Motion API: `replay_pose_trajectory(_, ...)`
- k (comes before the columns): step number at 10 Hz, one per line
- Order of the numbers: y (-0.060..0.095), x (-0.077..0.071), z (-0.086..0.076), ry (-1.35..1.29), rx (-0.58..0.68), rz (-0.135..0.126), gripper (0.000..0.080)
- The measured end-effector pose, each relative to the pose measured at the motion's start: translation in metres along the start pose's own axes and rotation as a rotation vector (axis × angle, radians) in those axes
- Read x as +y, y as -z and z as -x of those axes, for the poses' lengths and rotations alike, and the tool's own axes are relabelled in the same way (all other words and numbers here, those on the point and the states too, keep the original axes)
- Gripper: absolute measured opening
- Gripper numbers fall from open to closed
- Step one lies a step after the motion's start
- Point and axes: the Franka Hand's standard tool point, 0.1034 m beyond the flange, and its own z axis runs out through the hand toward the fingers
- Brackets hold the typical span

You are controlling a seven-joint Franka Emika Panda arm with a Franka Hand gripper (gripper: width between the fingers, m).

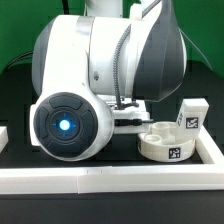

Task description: Assemble stool

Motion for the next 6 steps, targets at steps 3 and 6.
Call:
replay_pose_trajectory(3,0.0002,0.0000,0.0002,0.000,0.000,0.000,0.0334)
replay_pose_trajectory(6,0.0006,0.0006,0.0004,-0.001,0.001,-0.001,0.0334)
